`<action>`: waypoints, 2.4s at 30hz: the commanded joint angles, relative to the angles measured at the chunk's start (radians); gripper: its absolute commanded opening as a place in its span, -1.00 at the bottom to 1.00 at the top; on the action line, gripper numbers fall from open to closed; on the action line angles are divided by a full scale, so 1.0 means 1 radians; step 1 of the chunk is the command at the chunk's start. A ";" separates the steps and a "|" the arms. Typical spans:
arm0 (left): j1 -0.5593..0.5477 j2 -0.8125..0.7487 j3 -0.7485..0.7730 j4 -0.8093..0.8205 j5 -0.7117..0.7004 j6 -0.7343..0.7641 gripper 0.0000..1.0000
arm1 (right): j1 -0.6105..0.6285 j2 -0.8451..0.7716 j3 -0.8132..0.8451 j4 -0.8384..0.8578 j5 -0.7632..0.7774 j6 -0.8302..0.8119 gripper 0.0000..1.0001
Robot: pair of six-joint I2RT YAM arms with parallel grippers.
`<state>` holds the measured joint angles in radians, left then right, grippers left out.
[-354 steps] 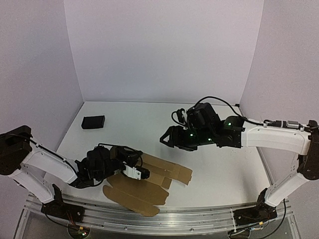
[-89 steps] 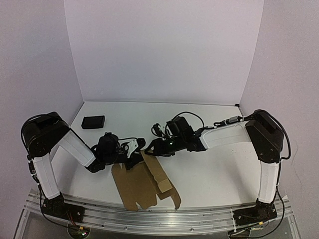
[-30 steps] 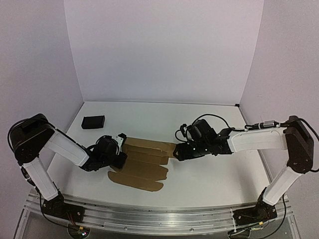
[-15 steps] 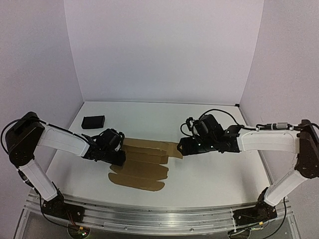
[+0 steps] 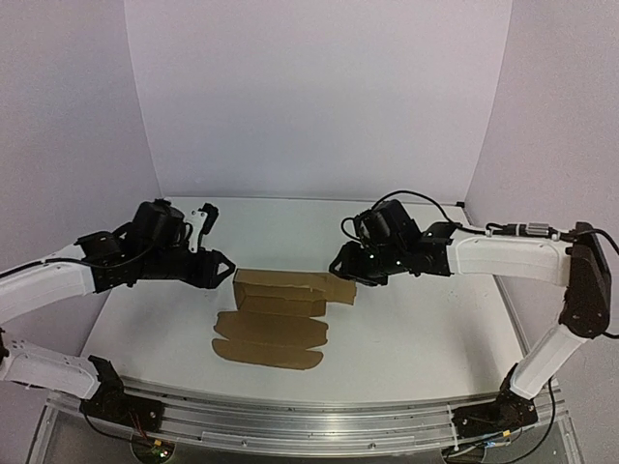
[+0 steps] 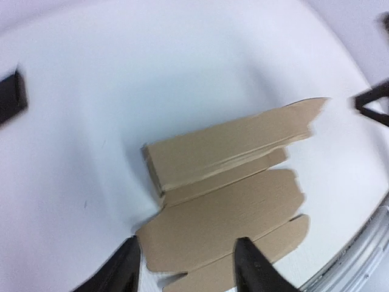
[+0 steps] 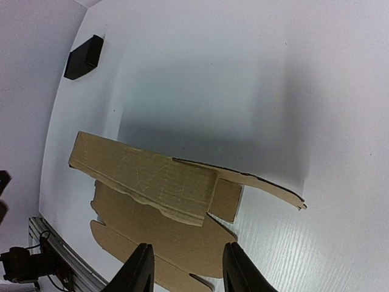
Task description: Fold the paper box
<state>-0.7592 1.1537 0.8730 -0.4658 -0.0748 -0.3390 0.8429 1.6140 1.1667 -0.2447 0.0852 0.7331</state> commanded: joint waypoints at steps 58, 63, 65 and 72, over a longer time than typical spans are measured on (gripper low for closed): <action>0.109 0.687 0.345 0.170 0.517 1.209 0.79 | 0.000 0.399 0.214 0.176 -0.178 0.155 -0.51; 0.134 0.683 0.338 0.124 0.531 1.226 0.65 | 0.000 0.399 0.214 0.180 -0.193 0.149 -0.51; 0.134 0.680 0.337 0.125 0.541 1.227 0.44 | -0.001 0.405 0.215 0.189 -0.203 0.154 -0.51; 0.122 0.680 0.348 0.144 0.560 1.162 0.14 | 0.024 0.448 0.231 0.235 -0.223 0.216 -0.57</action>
<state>-0.6292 1.8397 1.1835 -0.3248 0.4564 0.8594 0.8447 2.0268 1.3559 -0.0534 -0.1119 0.9110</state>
